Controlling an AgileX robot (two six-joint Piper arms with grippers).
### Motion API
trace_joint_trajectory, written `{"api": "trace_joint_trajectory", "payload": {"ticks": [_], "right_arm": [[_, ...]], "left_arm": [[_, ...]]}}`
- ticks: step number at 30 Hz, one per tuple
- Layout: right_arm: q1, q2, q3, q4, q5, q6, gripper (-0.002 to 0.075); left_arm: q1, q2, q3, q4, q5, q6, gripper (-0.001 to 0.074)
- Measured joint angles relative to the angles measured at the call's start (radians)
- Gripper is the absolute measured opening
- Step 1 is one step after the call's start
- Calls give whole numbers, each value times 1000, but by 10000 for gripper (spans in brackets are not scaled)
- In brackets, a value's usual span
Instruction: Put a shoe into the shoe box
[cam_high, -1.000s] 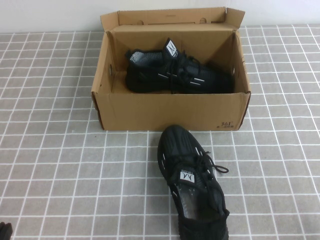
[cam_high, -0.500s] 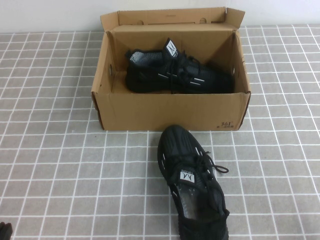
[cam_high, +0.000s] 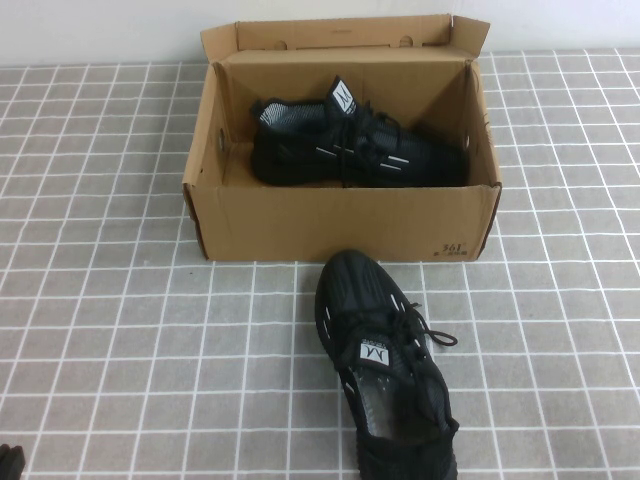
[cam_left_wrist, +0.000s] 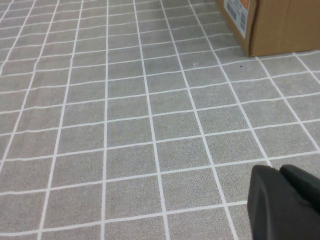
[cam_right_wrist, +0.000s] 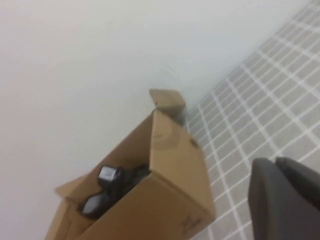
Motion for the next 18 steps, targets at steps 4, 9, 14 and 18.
{"api": "trace_joint_trajectory", "payload": {"ticks": [4, 9, 14, 18], "right_arm": [[0, 0, -50, 58, 154, 0, -16], [0, 154, -272, -33, 461, -2, -16], [0, 431, -509, -219, 771, -17, -16], [0, 644, -668, -314, 903, -61, -16]], "left_arm": [[0, 0, 0, 0, 0, 0, -1], [0, 0, 0, 0, 0, 0, -1], [0, 0, 0, 0, 0, 0, -1], [0, 0, 0, 0, 0, 0, -1]]}}
